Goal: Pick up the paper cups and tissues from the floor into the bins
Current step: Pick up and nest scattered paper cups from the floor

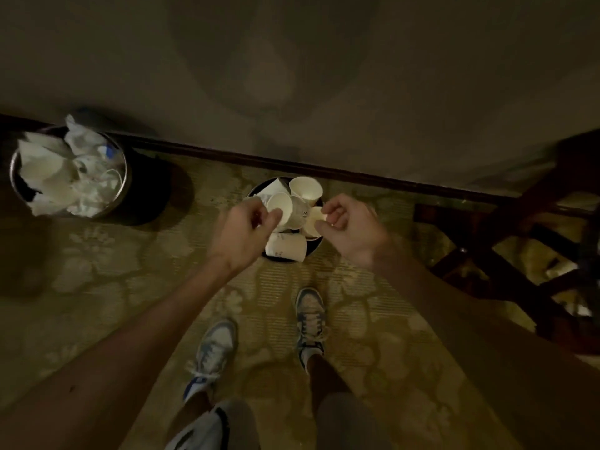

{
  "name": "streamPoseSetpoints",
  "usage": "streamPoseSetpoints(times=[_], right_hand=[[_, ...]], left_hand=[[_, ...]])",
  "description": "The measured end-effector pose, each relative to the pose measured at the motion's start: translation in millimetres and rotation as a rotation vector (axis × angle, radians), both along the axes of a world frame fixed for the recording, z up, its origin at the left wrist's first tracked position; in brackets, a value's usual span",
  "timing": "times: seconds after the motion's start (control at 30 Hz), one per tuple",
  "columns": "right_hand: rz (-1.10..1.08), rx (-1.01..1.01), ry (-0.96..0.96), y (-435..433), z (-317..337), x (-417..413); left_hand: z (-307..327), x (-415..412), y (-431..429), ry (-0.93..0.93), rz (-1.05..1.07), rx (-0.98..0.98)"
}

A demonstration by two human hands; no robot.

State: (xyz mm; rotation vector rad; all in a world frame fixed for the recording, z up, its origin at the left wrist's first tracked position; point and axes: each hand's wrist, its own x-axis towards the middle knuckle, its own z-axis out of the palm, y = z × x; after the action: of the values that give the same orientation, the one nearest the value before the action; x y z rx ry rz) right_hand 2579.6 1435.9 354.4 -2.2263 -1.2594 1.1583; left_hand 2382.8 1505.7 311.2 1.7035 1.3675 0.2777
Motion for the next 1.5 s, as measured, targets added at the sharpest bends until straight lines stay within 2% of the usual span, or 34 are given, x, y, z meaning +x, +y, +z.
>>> streamPoseSetpoints(times=[0.17,0.27,0.43,0.6,0.67,0.77,0.83,0.9,0.93,0.97,1.07,1.1,1.3,1.4,1.5], right_hand=[[-0.134,0.183,-0.109,-39,154,-12],[-0.230,0.296,-0.197,-78,276,-32],[-0.453,0.492,-0.304,-166,463,-81],[-0.611,0.608,-0.385,-269,564,-132],[-0.673,0.674,-0.398,-311,584,-149],[-0.807,0.778,-0.404,-377,598,-168],[-0.919,0.837,-0.393,-422,597,-182],[-1.008,0.858,-0.375,-471,593,-197],[-1.040,0.855,-0.363,-496,591,-205],[-1.068,0.848,-0.363,-522,588,-214],[-1.173,0.774,-0.404,-601,580,-235],[-1.204,0.736,-0.402,-625,574,-241],[-1.351,0.600,-0.311,-718,522,-264],[-1.410,0.555,-0.251,-740,491,-261],[-1.474,0.502,-0.209,-754,470,-244]], left_hand=[[156,30,15,-0.127,-0.476,0.148],[289,40,16,-0.217,-0.760,0.193],[510,43,-20,-0.323,-1.184,0.496],[641,30,-106,-0.361,-1.558,0.759],[680,31,-140,-0.407,-1.637,0.712],[725,38,-205,-0.547,-1.698,0.372],[742,39,-260,-0.636,-1.797,0.114],[746,34,-317,-0.683,-1.844,-0.306],[745,31,-347,-0.687,-1.841,-0.429],[740,27,-377,-0.706,-1.844,-0.442],[707,25,-469,-0.780,-1.880,0.084],[695,23,-496,-0.751,-1.888,0.184],[628,20,-597,-0.570,-2.006,0.459],[597,22,-606,-0.451,-2.035,0.479],[573,32,-593,-0.356,-2.006,0.281]])
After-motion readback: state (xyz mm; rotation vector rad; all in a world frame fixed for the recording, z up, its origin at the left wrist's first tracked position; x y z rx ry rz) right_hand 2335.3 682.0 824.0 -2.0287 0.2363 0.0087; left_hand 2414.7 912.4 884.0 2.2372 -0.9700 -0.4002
